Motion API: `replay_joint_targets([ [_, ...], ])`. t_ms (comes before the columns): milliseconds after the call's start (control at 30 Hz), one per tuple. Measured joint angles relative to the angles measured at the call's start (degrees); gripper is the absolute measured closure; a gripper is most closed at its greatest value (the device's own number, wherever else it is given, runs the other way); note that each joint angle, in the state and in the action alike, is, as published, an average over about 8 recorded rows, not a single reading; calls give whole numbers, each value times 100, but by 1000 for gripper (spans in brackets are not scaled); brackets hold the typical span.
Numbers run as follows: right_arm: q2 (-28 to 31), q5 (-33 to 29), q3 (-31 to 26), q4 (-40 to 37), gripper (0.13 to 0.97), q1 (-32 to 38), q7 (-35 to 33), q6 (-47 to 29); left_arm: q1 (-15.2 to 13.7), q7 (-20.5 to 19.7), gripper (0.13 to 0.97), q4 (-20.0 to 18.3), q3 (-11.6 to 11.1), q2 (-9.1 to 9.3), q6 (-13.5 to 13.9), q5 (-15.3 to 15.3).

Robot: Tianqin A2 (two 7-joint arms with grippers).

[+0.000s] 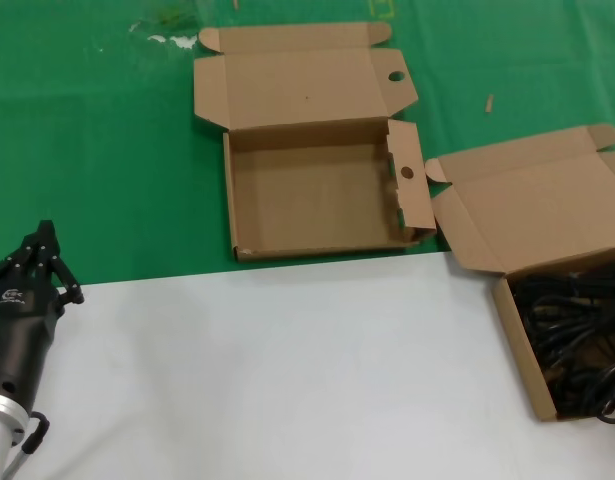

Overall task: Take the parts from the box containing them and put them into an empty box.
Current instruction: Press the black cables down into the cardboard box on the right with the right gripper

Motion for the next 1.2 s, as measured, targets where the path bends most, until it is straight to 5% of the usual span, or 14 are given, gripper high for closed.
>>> replay_joint_targets([
  [367, -306, -272, -179, -477, 223, 268, -222, -36, 0, 0, 957, 0, 0, 0, 0, 0],
  [667, -318, -329, -216, -418, 367, 313, -58, -145, 0, 0, 957, 0, 0, 0, 0, 0],
  [1200, -530, -415, -298, -758, 742, 365, -181, -56, 0, 0, 957, 0, 0, 0, 0, 0],
])
